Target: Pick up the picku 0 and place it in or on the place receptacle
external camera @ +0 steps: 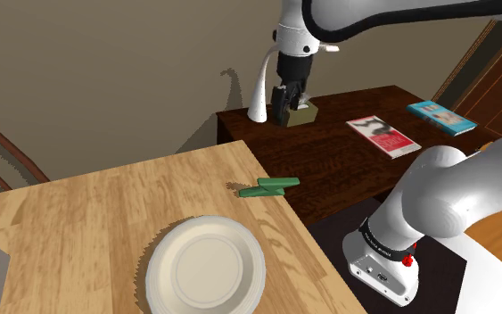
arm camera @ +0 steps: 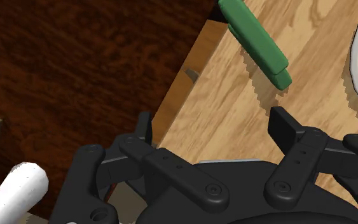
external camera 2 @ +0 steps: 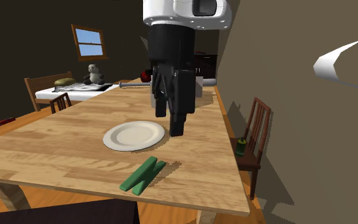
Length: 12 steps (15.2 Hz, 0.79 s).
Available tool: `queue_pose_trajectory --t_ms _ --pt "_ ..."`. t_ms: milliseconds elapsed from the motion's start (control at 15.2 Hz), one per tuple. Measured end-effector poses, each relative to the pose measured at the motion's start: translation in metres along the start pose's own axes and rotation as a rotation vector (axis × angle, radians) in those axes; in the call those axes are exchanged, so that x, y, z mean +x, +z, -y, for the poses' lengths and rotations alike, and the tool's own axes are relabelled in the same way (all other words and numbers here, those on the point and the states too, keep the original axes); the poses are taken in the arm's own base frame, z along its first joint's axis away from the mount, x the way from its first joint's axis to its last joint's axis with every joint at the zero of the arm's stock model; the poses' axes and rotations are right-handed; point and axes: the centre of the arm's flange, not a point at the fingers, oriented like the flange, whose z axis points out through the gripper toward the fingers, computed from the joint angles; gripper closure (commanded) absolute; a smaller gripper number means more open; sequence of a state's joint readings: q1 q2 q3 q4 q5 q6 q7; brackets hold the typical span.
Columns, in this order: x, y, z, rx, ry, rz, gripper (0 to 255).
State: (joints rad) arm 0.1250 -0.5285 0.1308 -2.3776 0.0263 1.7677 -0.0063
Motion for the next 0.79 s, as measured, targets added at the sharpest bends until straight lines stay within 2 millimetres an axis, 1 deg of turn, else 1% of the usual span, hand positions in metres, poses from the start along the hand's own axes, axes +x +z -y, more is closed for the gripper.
queue_pose_trajectory --t_ms 330,396,462,528,660,792 --pt "0.028 0.032 0.055 -0.012 -0.155 0.026 0" --pt "0.029 0.039 0.067 -0.015 -0.186 0.031 0" --pt "0.035 0.043 0.077 -0.018 -0.217 0.036 0" --pt "0.040 0.052 0.089 -0.020 -0.248 0.042 0" --pt "0.041 0.062 0.111 -0.025 -0.310 0.052 0" --pt "0.050 0.075 0.138 -0.030 -0.372 0.062 0"
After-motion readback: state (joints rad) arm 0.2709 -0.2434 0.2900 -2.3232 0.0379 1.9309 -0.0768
